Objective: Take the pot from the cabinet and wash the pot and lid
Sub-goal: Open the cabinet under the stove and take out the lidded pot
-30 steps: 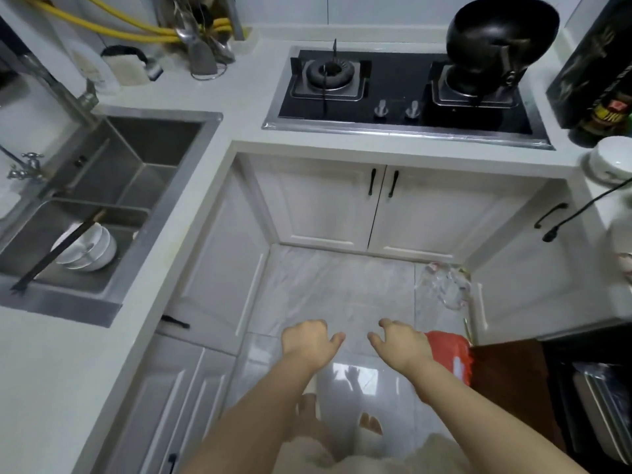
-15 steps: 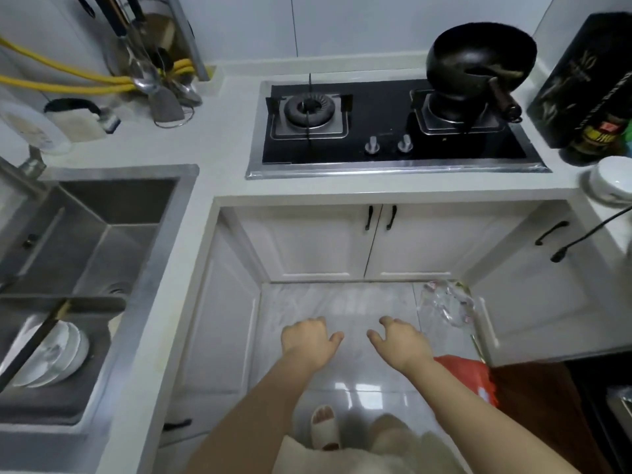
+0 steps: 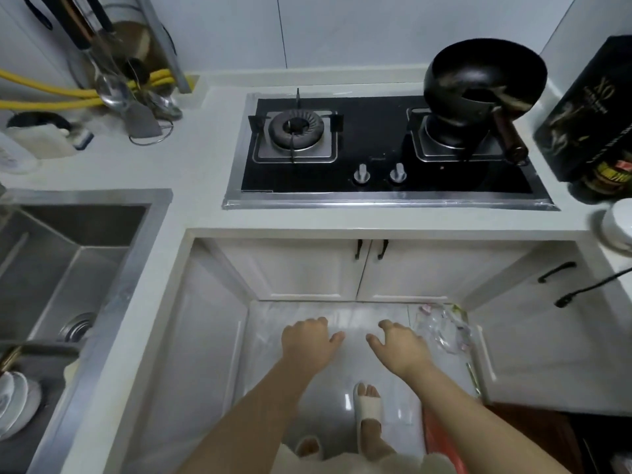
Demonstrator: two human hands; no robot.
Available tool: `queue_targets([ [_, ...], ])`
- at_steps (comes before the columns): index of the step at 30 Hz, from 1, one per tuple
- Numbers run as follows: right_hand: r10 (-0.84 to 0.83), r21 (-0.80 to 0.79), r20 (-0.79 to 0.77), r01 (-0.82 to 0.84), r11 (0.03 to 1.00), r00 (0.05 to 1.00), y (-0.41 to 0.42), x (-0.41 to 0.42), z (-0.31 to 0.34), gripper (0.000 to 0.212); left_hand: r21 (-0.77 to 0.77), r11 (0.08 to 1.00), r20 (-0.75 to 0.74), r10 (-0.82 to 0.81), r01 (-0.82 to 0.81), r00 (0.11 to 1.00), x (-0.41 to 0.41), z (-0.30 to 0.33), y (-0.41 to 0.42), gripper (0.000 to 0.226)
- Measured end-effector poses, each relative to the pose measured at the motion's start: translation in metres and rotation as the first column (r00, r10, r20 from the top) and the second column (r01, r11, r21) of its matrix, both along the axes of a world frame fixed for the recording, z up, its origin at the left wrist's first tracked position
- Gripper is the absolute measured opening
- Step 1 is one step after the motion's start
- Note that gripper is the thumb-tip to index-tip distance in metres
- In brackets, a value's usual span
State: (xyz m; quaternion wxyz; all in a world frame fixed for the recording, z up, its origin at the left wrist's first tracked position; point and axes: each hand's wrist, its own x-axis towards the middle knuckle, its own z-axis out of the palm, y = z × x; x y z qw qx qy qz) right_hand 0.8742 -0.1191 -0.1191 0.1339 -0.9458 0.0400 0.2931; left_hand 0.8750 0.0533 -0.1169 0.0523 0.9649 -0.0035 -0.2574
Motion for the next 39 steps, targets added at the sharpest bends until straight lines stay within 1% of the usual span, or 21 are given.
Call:
queue_targets([
  [3,0.024,0.008,0.003,-0.024,1.0,1.0,-0.016,0.031,-0.003,0.051,-0.012,0.999,0.019,0.037,-0.037,0.999,0.026,-0.001,-0.017,0.058],
  [7,0.07,0.012,0.006,-0.07,0.997,0.998,-0.029,0.07,-0.008,0.052,-0.074,0.992,0.017,0.103,-0.102,0.995,0.057,-0.005,-0.038,0.057],
  [12,0.078,0.045,-0.018,-0.077,0.996,0.997,-0.034,0.106,-0.018,0.053,-0.155,0.976,-0.019,0.154,-0.155,0.988,0.091,-0.011,-0.054,0.054],
  [17,0.027,0.098,-0.05,-0.022,0.995,0.998,-0.029,0.132,-0.028,0.054,-0.212,0.965,-0.044,0.15,-0.156,0.988,0.124,-0.022,-0.058,0.051],
  [21,-0.067,0.16,-0.041,0.072,0.985,0.997,-0.02,0.154,-0.036,0.052,-0.24,0.961,-0.057,0.129,-0.139,0.99,0.153,-0.037,-0.057,0.052],
  [24,-0.173,0.242,-0.033,0.176,0.954,0.984,-0.013,0.167,-0.043,0.052,-0.247,0.961,-0.076,0.104,-0.12,0.992,0.171,-0.051,-0.054,0.055],
  [28,-0.268,0.356,-0.041,0.264,0.896,0.963,-0.006,0.179,-0.056,0.05,-0.275,0.948,-0.111,0.134,-0.16,0.985,0.184,-0.07,-0.052,0.055],
  [31,-0.32,0.429,-0.047,0.308,0.849,0.946,-0.004,0.185,-0.069,0.049,-0.335,0.914,-0.154,0.187,-0.23,0.97,0.187,-0.089,-0.053,0.054],
  [35,-0.319,0.457,-0.02,0.293,0.84,0.947,-0.003,0.193,-0.092,0.045,-0.436,0.844,-0.154,0.272,-0.312,0.95,0.193,-0.111,-0.06,0.046],
  [39,-0.344,0.491,-0.008,0.304,0.817,0.939,0.0,0.2,-0.114,0.036,-0.519,0.798,-0.113,0.289,-0.304,0.951,0.2,-0.128,-0.065,0.038],
])
